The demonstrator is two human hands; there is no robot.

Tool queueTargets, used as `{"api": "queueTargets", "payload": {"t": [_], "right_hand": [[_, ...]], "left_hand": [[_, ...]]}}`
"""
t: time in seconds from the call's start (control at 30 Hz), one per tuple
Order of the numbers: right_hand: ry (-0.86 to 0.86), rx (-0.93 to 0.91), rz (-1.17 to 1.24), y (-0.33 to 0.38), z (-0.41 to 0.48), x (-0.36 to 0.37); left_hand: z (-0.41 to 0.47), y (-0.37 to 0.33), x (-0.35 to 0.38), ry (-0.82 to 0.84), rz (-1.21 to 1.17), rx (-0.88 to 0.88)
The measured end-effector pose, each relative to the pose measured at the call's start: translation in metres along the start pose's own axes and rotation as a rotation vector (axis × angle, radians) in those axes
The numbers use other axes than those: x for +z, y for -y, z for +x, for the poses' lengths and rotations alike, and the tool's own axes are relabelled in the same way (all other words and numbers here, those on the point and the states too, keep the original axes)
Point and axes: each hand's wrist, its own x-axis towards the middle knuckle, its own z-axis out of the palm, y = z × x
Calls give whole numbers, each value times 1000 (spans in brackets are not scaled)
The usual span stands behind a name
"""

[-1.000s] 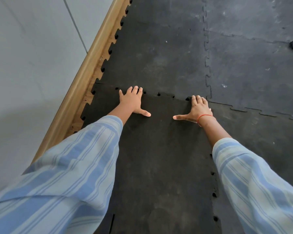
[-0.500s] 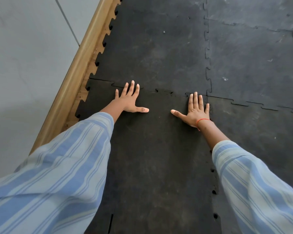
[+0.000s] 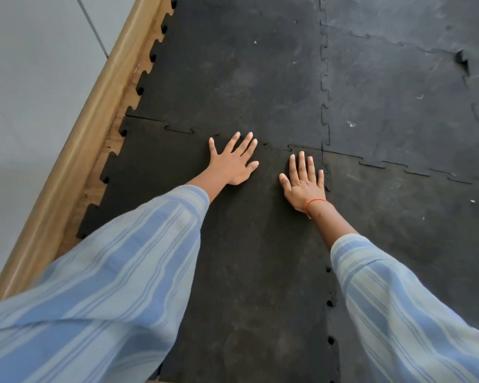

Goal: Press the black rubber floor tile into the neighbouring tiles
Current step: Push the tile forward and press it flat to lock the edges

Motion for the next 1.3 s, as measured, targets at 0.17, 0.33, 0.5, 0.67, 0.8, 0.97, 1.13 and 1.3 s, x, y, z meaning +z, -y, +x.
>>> {"api": "queueTargets", "payload": {"t": [0.17,0.33,0.5,0.67,0.8,0.97,1.13,1.3], "right_hand": [[133,47,51,1,23,-23],[-38,135,123,-4,-4,-7],[-256,200,133,-9,-32,17],[-164,203,127,-16,-15,7],[15,176,117,-23,0,-16],[-94,158,118,-24,-35,8],[-300,201,109,-22,-112,60],[-354,272,79,-14,-148,82]], "left_hand": [[15,1,-23,112,-17,-17],[-17,30,9,-175,-43,-126],[-42,82,24,-375,-116,-493],[-32,90,19,-251,-141,-507],[-34,104,2,-73,-142,-458],[-57,81,15,-81,-149,-426],[-109,-2,74,-355,-103,-313],[-136,-44,100,-400,-66,-297]]}}
